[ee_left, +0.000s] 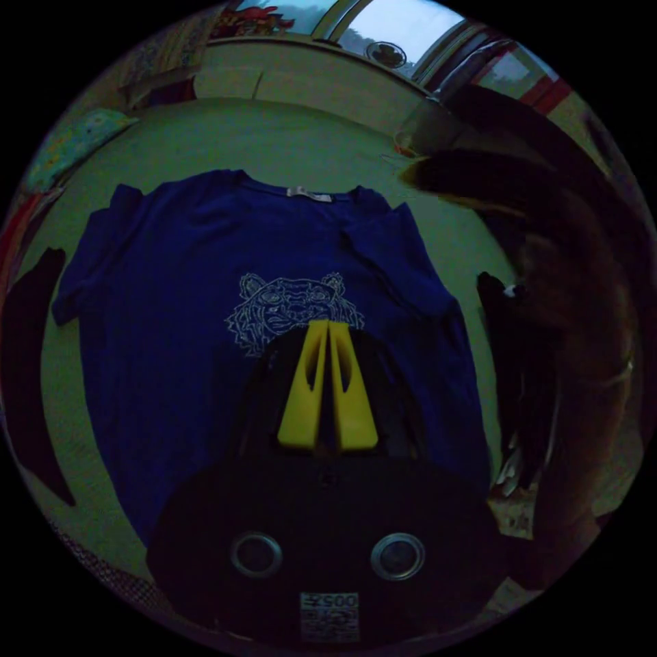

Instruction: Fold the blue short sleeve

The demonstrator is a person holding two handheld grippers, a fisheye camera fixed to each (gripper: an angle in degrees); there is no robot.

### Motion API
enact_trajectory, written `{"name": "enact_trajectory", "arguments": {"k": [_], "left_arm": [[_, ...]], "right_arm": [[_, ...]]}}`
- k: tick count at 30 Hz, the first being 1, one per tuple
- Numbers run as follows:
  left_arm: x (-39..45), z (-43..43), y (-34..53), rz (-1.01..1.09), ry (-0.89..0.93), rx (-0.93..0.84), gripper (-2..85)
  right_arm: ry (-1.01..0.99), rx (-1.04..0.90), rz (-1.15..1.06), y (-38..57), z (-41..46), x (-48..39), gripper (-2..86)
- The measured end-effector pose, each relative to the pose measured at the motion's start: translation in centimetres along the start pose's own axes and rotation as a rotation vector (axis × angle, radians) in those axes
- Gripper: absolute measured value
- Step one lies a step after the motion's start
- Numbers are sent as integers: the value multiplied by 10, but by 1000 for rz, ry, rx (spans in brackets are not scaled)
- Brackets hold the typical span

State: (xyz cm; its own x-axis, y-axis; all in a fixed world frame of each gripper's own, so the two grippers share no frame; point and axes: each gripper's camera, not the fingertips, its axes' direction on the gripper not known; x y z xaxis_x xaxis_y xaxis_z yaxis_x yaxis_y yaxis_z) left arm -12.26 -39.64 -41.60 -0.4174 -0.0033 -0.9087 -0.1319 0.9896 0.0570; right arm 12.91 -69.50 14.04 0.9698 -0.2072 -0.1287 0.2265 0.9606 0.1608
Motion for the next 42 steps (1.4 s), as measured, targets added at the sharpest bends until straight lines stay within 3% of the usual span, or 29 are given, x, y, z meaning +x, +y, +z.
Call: {"name": "enact_trajectory", "arguments": {"k": [6, 11, 18, 25, 31, 35, 37, 42], "left_arm": [[8, 0, 8, 26, -15, 5, -6], [16, 1, 14, 36, -25, 0, -6], [31, 2, 25, 43, -37, -11, -7], [60, -1, 41, 72, -74, -7, -6], [85, 0, 52, 66, -91, -8, -6], [102, -3, 62, 45, -87, 5, -6], [115, -6, 71, 31, -63, 12, -6], [152, -10, 89, 68, -87, 52, -6]], "right_arm": [[7, -102, 58, 62, 32, 29, 46], [43, -40, 85, 100, 61, 26, 6], [136, -287, 100, 128, 88, 25, -8], [123, 71, 179, 108, 74, 51, -8], [33, 18, 311, 88, 130, 93, 10], [20, 89, 351, 106, 154, 110, 19], [-4, 17, 378, 109, 165, 119, 18], [-96, 75, 369, 125, 165, 134, 30]]}}
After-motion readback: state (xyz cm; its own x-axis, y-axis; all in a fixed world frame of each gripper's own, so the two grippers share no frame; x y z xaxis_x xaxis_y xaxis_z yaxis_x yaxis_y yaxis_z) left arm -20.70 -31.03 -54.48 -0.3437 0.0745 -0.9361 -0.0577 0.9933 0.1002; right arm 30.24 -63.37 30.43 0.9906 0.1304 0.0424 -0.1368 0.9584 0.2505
